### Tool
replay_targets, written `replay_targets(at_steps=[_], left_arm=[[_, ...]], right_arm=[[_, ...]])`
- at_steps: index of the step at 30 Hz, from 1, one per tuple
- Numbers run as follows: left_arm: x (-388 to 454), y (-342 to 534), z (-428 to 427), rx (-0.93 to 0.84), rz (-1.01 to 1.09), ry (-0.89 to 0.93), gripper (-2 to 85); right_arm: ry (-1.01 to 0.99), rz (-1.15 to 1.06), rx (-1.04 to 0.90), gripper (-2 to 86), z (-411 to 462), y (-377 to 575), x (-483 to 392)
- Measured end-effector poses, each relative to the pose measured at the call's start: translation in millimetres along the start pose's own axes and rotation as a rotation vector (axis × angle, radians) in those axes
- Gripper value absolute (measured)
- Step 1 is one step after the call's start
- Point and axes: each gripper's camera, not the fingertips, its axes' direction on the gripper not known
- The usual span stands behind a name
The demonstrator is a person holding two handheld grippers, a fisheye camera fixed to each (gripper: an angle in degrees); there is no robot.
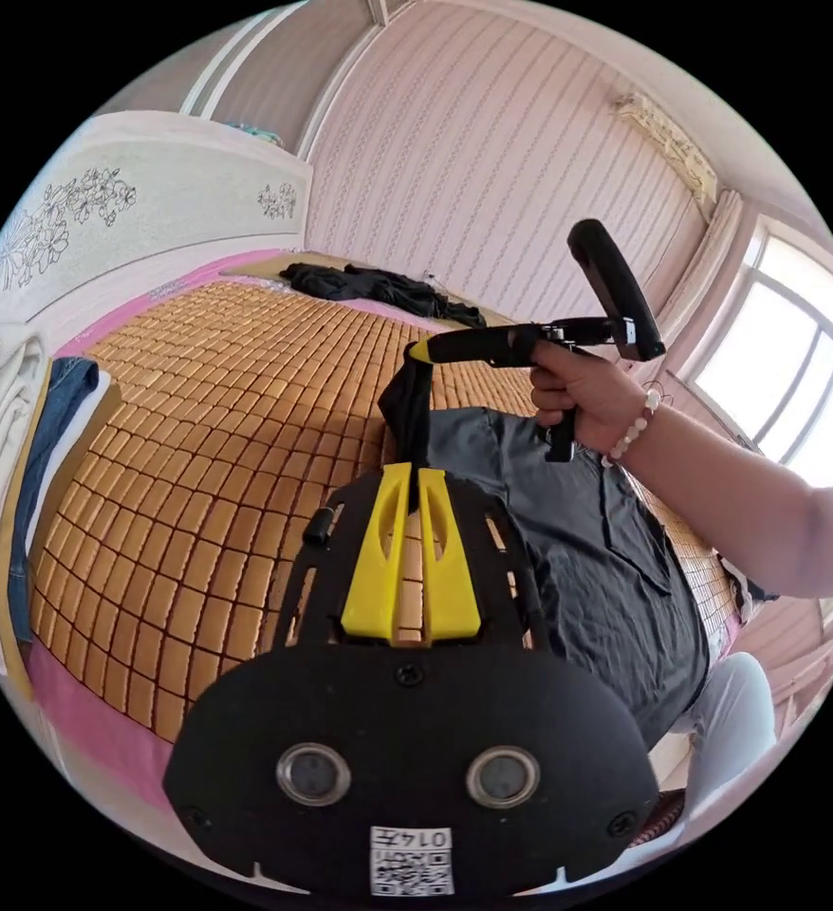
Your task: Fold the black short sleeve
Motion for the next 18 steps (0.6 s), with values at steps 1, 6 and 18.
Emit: replay_targets(at_steps=[1,6,18], left_arm=[[11,1,-7,0.045,0.043,0.005,-0.9],[63,-7,-7,0.071,0.150,0.139,-0.9],[194,-8,67,-0.210,0.424,0.345,3.7]], right_arm=[[-0.006,0.013,0.022,-0.7,-13,7,5],[0.034,0.090,0.152,-0.7,-114,74,37],[0.119,0.378,0.138,0.6,-215,251,99]])
